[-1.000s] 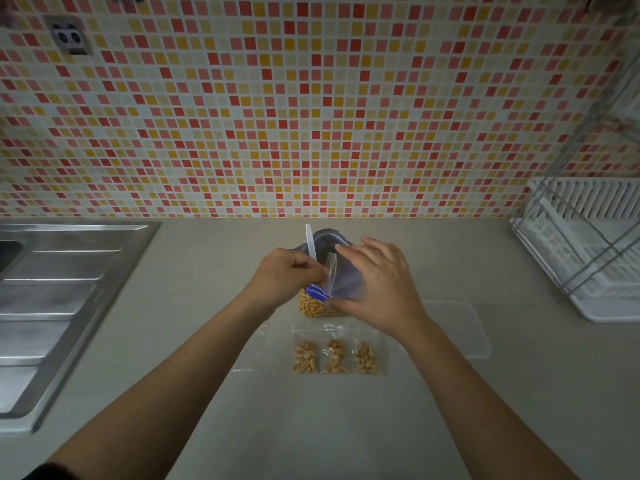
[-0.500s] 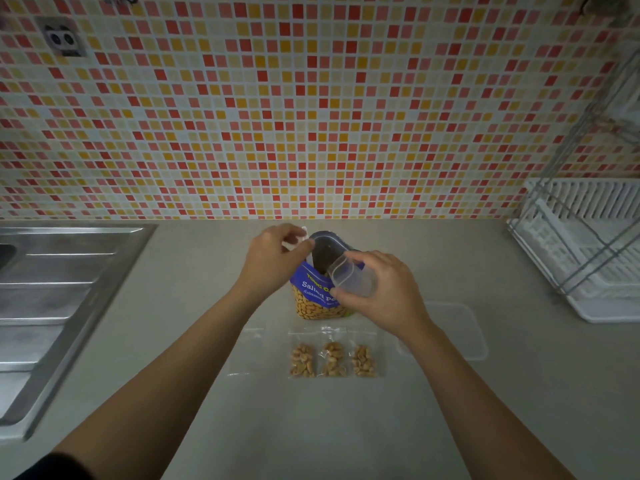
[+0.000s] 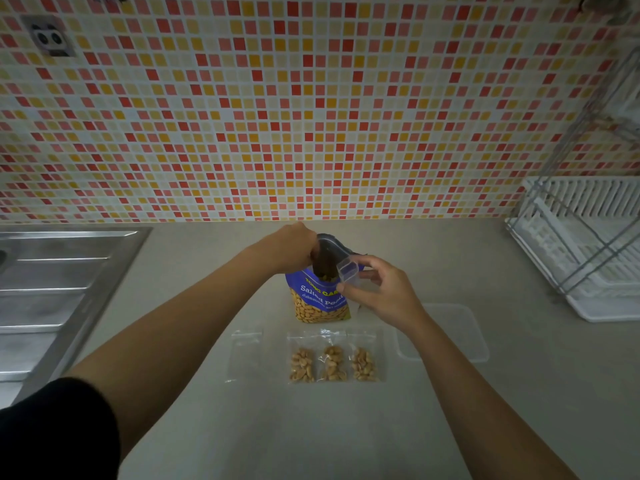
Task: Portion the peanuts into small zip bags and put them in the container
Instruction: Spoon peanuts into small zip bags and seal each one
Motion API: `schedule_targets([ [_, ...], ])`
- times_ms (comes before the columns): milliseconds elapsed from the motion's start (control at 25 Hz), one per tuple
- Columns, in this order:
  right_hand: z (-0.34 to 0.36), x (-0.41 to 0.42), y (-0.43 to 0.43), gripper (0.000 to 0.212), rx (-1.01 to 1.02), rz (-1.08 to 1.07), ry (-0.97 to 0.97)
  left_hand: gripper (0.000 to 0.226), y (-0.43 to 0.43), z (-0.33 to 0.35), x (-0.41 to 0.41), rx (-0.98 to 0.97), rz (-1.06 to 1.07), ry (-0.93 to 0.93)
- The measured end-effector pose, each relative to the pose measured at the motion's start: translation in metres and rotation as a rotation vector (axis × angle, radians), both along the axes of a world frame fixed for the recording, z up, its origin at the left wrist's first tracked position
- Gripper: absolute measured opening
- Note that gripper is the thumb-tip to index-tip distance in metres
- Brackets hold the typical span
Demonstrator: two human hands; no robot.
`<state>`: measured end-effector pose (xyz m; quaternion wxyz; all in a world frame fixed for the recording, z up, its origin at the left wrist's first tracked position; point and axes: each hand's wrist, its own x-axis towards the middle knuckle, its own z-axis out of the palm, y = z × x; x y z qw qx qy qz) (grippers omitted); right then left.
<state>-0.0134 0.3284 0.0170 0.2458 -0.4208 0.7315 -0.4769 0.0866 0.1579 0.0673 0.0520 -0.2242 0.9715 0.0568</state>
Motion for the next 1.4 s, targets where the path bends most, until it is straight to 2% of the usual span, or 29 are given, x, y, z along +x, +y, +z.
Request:
schedule_targets([
  [120,-0.001,-0.006,0.0,0.045,0.0,0.007,-0.002,0.027,0.0,0.006,-0.008,-0.069,0.046,0.065],
  [240,-0.006,-0.011,0.0,0.046,0.003,0.007,-0.051,0.029,0.011,0.001,-0.016,-0.071,0.066,-0.021],
  [400,-0.012,-0.013,0.002,0.043,-0.019,0.012,-0.131,0.024,0.022,-0.016,-0.029,0.131,0.257,-0.026],
  [560,-0.012,-0.017,0.003,0.05,0.003,0.027,-0.151,0.027,0.007,-0.016,-0.023,0.323,0.359,0.086],
  [720,-0.011,-0.018,0.003,0.048,0.017,0.033,-0.167,0.024,0.001,-0.013,-0.015,0.638,0.478,0.27],
  [840,-0.01,-0.017,0.004,0.048,0.017,0.037,-0.153,0.021,-0.004,-0.009,-0.005,0.623,0.525,0.388],
  [960,-0.009,-0.014,0.004,0.048,0.014,0.032,-0.12,0.022,-0.007,-0.007,0.007,0.611,0.51,0.399],
  [1200,-0.001,-0.01,0.005,0.045,-0.035,-0.078,-0.012,0.022,-0.019,-0.012,0.024,0.758,0.654,0.48],
  [1400,0.007,-0.001,-0.004,0.051,-0.014,-0.131,0.301,0.023,-0.03,-0.014,0.039,0.82,0.706,0.529],
])
